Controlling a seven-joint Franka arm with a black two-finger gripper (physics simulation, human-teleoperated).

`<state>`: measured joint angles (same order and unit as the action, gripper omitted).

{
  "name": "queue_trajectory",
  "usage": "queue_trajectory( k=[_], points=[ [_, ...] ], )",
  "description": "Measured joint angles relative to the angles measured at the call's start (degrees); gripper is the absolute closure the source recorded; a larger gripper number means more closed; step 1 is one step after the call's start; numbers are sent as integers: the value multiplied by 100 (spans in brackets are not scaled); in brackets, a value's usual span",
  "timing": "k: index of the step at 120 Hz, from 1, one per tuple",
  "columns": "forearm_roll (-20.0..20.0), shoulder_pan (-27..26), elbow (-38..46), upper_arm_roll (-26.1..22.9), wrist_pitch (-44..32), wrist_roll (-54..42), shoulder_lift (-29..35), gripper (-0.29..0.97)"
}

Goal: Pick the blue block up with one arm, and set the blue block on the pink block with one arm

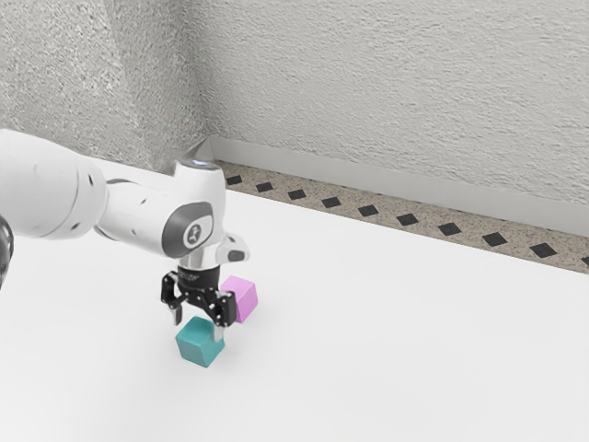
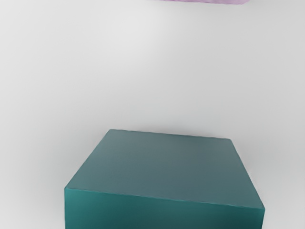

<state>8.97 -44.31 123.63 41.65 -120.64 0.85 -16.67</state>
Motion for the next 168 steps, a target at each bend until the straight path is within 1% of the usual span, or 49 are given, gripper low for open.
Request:
queue_trajectory(
  k=[32, 44, 61, 70, 82, 86, 89, 92, 95, 100, 122, 132, 139, 142, 153, 163, 168],
  points=[
    [313, -8, -9, -17, -35, -79, -483, 0],
    [396, -8, -16, -17, -47, -100, -541, 18],
    [416, -15, -87, -18, -60, -108, -561, 24],
    [410, -15, -97, -17, -67, -104, -638, 24],
    [423, -30, -104, -22, -74, -89, -690, 18],
    [430, -73, -160, -19, -74, -95, -675, 16],
    [438, -96, -215, -18, -72, -106, -665, 17],
    [448, -115, -283, -18, -64, -123, -654, 21],
    [455, -127, -358, -15, -55, -142, -644, 28],
    [456, -138, -480, -6, -29, -172, -630, 32],
    [415, -200, -1099, 78, 281, -309, -475, 33],
    [416, -52, -1357, 150, 410, -393, -467, 33],
    [420, 83, -1451, 156, 476, -450, -482, 30],
    [426, 146, -1485, 151, 499, -473, -497, 32],
    [435, 344, -1609, 103, 561, -555, -573, 34],
    [443, 472, -1825, 73, 633, -630, -690, 30],
    [455, 585, -1988, -47, 680, -666, -817, 32]
  ],
)
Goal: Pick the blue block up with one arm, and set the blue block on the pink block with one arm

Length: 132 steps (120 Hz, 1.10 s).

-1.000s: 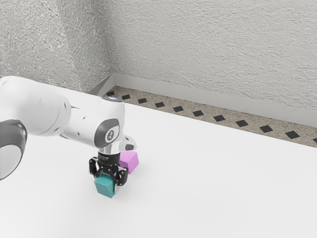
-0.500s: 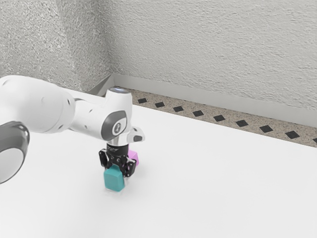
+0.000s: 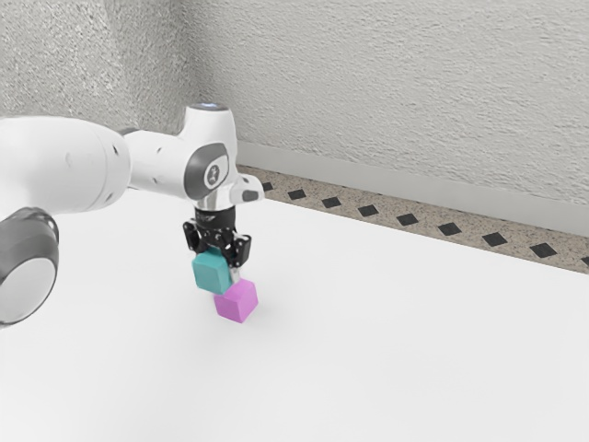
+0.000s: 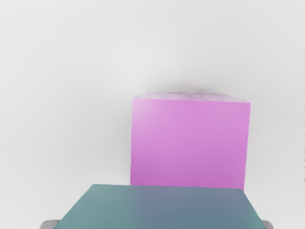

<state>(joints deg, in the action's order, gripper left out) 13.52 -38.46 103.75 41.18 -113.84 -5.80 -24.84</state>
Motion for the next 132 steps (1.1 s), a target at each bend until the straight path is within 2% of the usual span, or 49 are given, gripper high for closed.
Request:
queue_trajectory(
  k=[12, 44, 50, 89, 102, 113, 121, 132],
  points=[
    [13, 316, -258, -339, 81, -73, -242, 32],
    [47, 448, -688, -457, 235, -220, -640, 30],
    [49, 472, -713, -500, 251, -246, -669, 23],
    [-39, 436, -1221, -533, 470, -368, -696, 7],
    [-84, 239, -1464, -390, 665, -396, -616, 4],
    [-104, -205, -1518, 13, 889, -417, -464, 3],
    [-144, -416, -1515, 153, 1029, -426, -149, 2],
    [-426, -824, -1456, 440, 1290, -419, 490, 1]
  ],
)
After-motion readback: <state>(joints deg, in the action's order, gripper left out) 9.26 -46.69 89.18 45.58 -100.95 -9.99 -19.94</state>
